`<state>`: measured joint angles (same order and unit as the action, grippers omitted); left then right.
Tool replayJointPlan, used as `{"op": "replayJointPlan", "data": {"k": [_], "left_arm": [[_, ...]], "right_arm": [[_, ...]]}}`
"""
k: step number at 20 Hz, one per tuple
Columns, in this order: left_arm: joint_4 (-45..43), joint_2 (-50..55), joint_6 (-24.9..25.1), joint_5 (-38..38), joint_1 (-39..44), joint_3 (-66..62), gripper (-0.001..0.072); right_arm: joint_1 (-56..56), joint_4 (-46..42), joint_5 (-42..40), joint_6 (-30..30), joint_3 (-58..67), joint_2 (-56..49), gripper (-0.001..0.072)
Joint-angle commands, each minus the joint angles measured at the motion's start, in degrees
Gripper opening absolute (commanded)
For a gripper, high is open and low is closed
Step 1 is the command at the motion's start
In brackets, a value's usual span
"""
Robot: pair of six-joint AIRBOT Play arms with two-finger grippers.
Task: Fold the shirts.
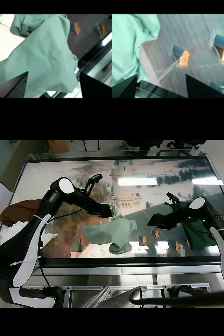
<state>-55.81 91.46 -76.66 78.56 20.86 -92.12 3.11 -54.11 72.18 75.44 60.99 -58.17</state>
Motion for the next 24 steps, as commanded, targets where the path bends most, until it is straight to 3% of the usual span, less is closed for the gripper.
{"op": "replayJointPlan", "data": {"k": [1, 3, 6, 11, 14, 19, 20, 21, 23, 24], "left_arm": [[-0.13, -0.04, -6.45, 13.00, -3.34, -0.87, 0.0695], [-0.33, -4.13, -6.78, 13.73, -4.74, 6.03, 0.0695], [-2.27, -12.55, -6.73, 5.75, -4.35, 22.88, 0.0695], [-1.99, -22.97, -6.80, -19.32, 1.27, 49.33, 0.0695], [-1.11, -25.00, -6.93, -29.64, 0.81, 53.99, 0.0695], [-1.14, -25.14, -5.95, -31.67, -8.63, 52.57, 0.0695], [-1.07, -24.79, -4.94, -32.59, -9.81, 52.54, 0.0695], [-1.05, -24.06, -4.50, -33.35, -10.47, 52.57, 0.0695], [-1.01, -21.33, -4.22, -34.60, -10.47, 52.54, 0.0695], [-1.03, -19.41, -4.13, -35.56, -9.88, 52.54, 0.0695]], "right_arm": [[-0.48, 2.14, 2.91, -2.91, -0.42, 0.00, 0.0643], [-2.10, 4.33, 2.86, -4.61, -2.62, 0.00, 0.0642], [-6.95, 8.20, 2.29, -7.50, -8.28, 0.00, 0.0642], [-18.60, 8.52, -6.01, -9.97, -16.57, -0.55, 0.0642], [-21.38, 8.98, -12.61, -10.40, -16.59, -2.43, 0.0641], [-21.64, 15.67, -16.74, -15.23, -16.57, -6.73, 0.0635], [-21.66, 17.16, -17.35, -16.55, -16.57, -7.63, 0.0546], [-21.66, 18.43, -17.92, -17.70, -16.57, -8.55, 0.0391], [-21.66, 19.93, -17.99, -18.71, -16.55, -9.46, 0.0215], [-21.66, 19.89, -17.97, -18.75, -16.55, -9.42, 0.0079]]}}
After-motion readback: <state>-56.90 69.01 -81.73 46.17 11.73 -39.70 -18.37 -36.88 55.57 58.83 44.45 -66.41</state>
